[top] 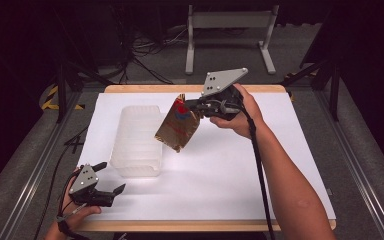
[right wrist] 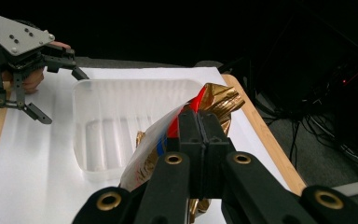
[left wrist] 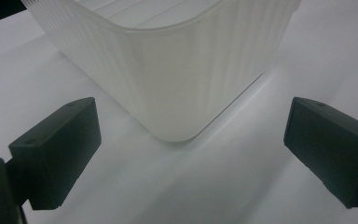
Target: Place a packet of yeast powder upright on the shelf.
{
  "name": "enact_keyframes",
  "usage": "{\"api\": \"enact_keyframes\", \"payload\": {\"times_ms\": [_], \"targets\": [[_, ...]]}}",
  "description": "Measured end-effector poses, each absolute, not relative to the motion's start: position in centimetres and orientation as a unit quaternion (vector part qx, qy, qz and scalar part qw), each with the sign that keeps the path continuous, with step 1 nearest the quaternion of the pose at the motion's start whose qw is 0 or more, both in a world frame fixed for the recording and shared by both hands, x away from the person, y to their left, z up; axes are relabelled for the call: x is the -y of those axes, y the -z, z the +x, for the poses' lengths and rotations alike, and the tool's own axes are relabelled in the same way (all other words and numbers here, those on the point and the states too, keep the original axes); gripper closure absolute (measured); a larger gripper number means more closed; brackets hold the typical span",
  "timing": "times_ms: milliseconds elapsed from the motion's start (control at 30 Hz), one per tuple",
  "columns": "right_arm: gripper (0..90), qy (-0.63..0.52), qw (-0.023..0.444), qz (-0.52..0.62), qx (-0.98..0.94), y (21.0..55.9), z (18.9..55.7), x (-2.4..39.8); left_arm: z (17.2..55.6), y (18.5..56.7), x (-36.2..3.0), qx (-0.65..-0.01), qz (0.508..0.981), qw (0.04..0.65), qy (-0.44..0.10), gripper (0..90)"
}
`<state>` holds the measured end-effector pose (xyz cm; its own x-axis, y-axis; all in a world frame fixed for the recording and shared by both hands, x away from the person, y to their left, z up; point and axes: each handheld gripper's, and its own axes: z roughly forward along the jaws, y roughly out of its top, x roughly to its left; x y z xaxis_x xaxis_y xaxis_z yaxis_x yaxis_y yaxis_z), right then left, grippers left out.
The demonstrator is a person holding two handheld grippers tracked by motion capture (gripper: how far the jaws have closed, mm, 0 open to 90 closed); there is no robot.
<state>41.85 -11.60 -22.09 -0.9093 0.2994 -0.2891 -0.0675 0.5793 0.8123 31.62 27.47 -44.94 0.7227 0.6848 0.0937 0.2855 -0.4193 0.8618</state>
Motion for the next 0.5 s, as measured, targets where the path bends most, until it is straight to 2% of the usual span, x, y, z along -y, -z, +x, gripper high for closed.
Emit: {"api": "enact_keyframes", "payload": {"times_ms": [500], "targets": [[89.4, -0.462, 0.192, 0.038, -0.865, 21.5, 41.8, 8.8, 31.6, 44.8, -27.6, -0.299, 0.808, 0.456, -0.223, 4.7]]}}
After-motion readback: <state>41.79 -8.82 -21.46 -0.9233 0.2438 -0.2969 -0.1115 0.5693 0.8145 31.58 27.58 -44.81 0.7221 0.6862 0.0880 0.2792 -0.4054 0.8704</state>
